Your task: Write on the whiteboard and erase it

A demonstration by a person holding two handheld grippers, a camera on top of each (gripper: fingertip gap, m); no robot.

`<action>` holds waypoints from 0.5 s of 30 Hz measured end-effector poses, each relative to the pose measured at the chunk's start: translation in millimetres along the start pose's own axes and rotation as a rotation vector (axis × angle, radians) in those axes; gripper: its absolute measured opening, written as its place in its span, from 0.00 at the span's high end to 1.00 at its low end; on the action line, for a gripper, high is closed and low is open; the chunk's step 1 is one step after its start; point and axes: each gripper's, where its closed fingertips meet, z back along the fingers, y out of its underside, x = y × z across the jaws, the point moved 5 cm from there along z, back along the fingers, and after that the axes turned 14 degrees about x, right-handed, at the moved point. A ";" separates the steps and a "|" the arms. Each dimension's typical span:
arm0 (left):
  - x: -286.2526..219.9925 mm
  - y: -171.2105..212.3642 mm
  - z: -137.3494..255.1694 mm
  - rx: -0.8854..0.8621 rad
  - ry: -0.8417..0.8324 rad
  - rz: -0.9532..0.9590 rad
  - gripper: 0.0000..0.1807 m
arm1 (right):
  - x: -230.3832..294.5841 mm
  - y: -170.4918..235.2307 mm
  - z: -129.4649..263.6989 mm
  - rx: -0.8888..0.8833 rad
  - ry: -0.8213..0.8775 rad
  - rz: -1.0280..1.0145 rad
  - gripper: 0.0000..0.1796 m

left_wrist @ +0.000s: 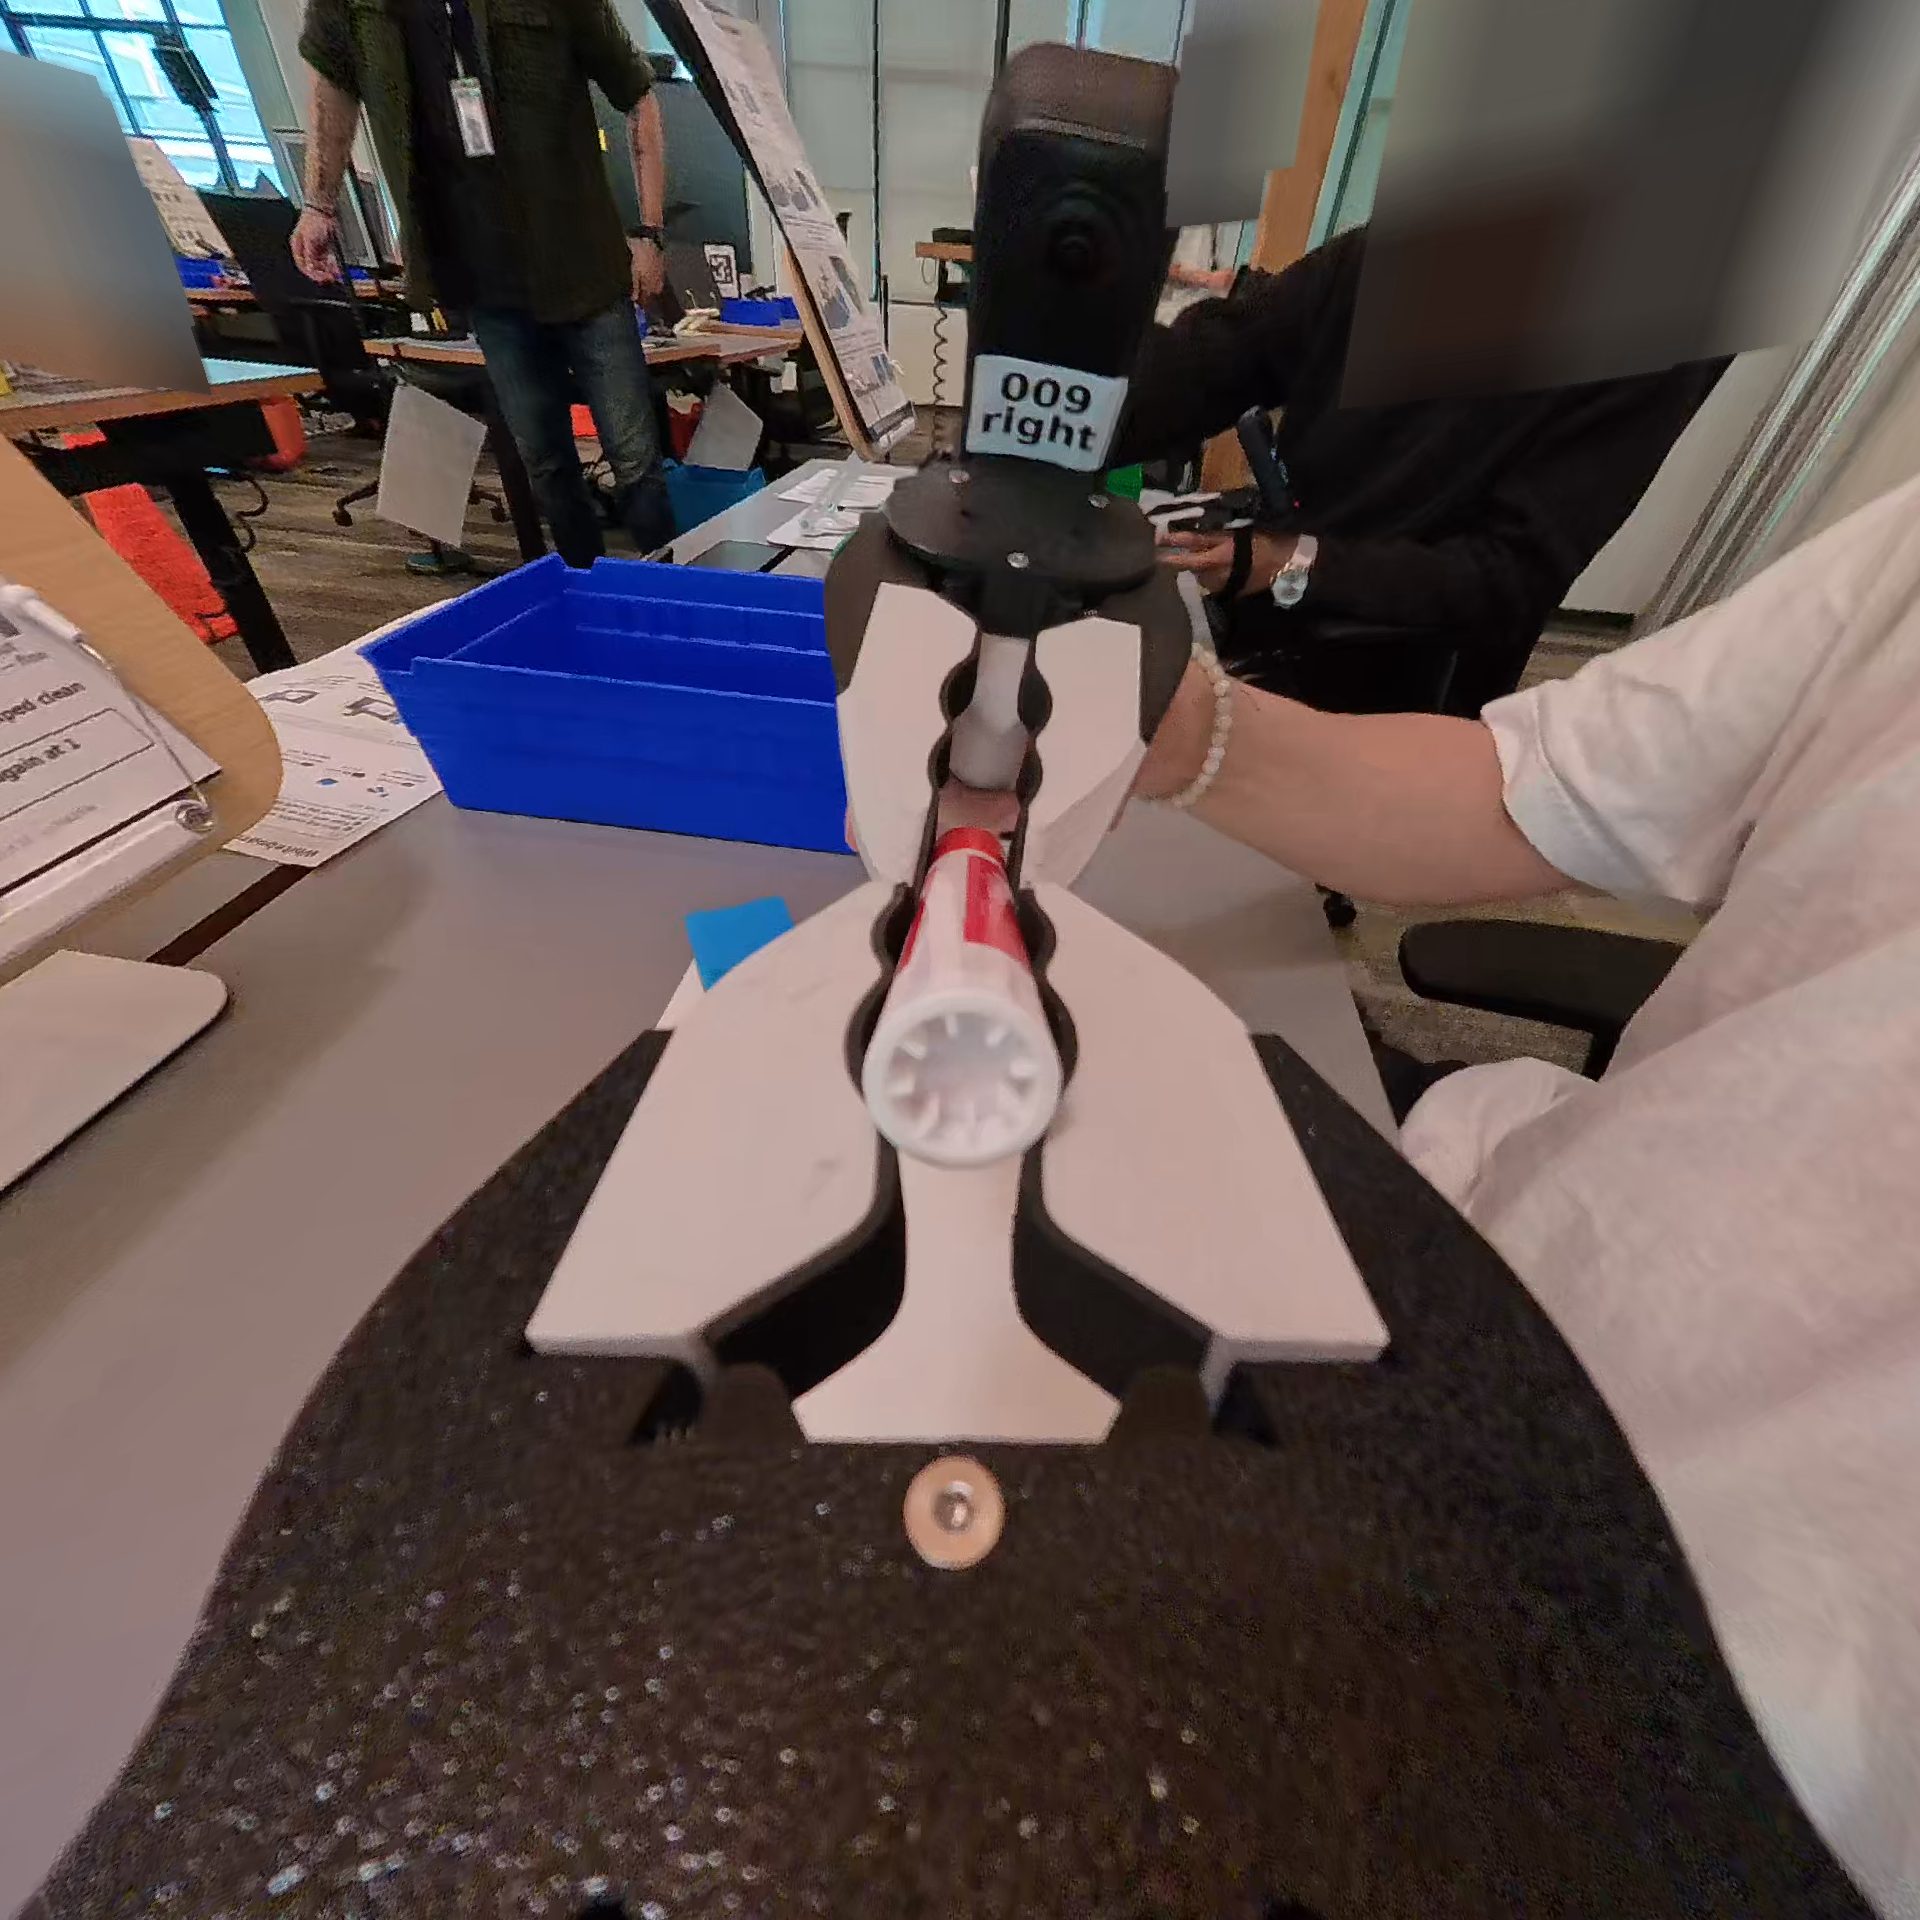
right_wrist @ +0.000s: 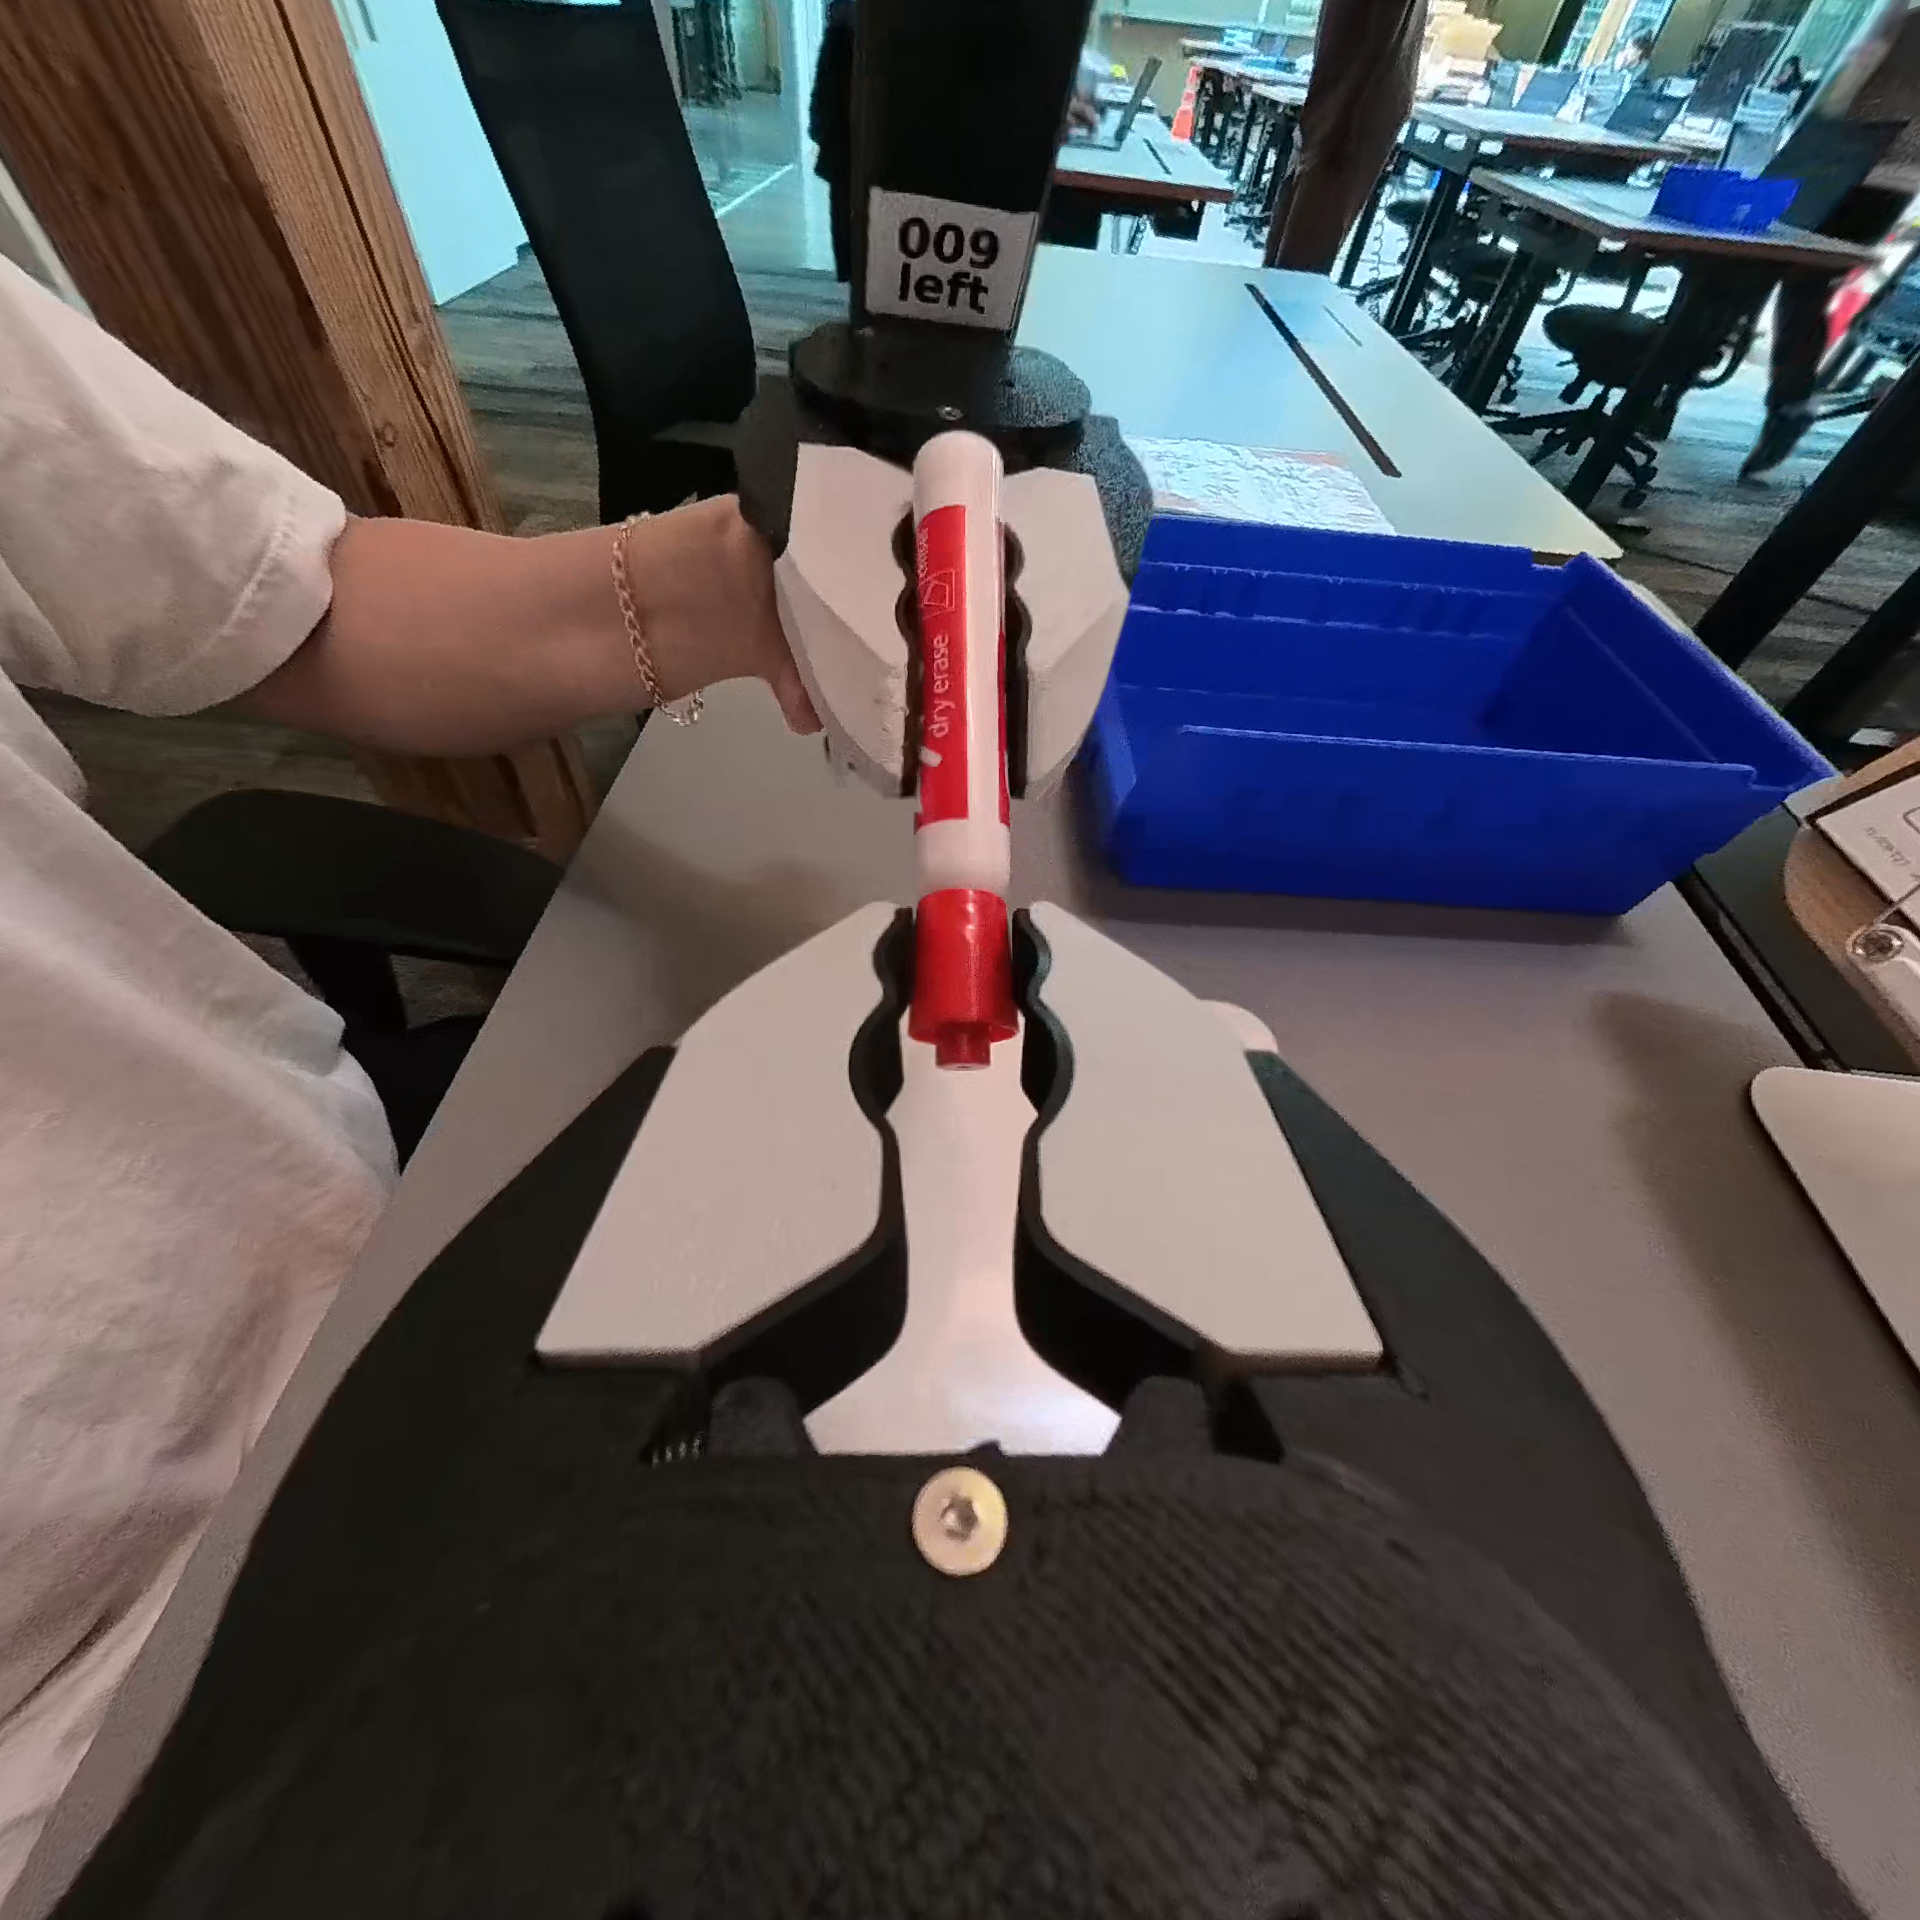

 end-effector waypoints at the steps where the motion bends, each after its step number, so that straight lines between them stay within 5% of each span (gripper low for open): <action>1: -0.9 0.7 -1.1 0.016 -0.002 -0.013 0.89 | 0.8 1.4 -0.8 0.025 -0.018 -0.014 0.90; 7: 0.8 5.3 -5.6 0.054 -0.060 0.003 0.89 | 2.4 4.7 -5.1 0.244 0.251 0.177 0.90; 11: 13.6 15.2 -10.3 -0.030 0.004 0.289 0.90 | 2.1 10.0 -11.3 0.508 0.599 0.459 0.90; 15: 15.2 31.7 -19.6 0.024 -0.064 0.222 0.90 | -3.1 29.8 -18.3 0.463 0.420 0.214 0.90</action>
